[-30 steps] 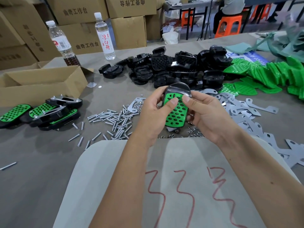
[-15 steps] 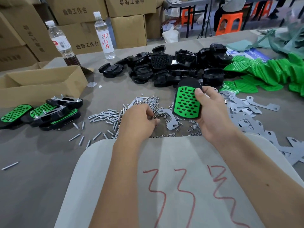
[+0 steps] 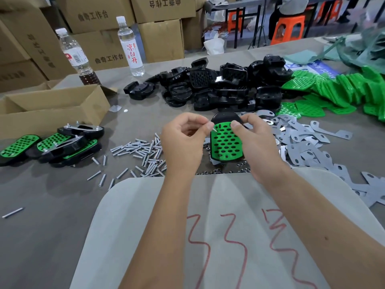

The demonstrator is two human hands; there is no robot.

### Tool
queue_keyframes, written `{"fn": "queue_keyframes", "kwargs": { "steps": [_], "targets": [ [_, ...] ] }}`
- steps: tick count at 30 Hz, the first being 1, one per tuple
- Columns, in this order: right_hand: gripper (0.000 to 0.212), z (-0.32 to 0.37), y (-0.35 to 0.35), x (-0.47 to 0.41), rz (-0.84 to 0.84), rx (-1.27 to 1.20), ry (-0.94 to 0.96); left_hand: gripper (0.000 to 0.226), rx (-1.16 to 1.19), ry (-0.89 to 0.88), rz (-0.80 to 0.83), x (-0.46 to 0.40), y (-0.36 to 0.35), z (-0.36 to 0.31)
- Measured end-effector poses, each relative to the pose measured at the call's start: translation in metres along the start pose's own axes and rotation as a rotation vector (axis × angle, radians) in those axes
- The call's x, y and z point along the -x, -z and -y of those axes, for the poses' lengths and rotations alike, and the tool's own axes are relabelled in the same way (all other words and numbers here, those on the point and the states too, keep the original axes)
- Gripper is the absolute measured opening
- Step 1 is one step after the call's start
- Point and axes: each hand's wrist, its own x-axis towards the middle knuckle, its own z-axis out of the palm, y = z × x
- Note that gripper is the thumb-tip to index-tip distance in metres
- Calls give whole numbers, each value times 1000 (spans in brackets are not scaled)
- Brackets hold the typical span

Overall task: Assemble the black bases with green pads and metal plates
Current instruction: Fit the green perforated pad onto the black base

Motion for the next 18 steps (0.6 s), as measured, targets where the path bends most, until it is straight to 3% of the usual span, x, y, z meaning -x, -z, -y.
{"fn": "queue_keyframes", "kwargs": {
  "steps": [11, 18],
  "targets": [
    [14, 3, -1, 6, 49, 36, 78, 27, -149, -112, -154, 3, -9, 10],
    [17, 0, 2, 5, 35, 40, 104, 15, -320, -283, -109, 10, -16, 5]
  ]
}}
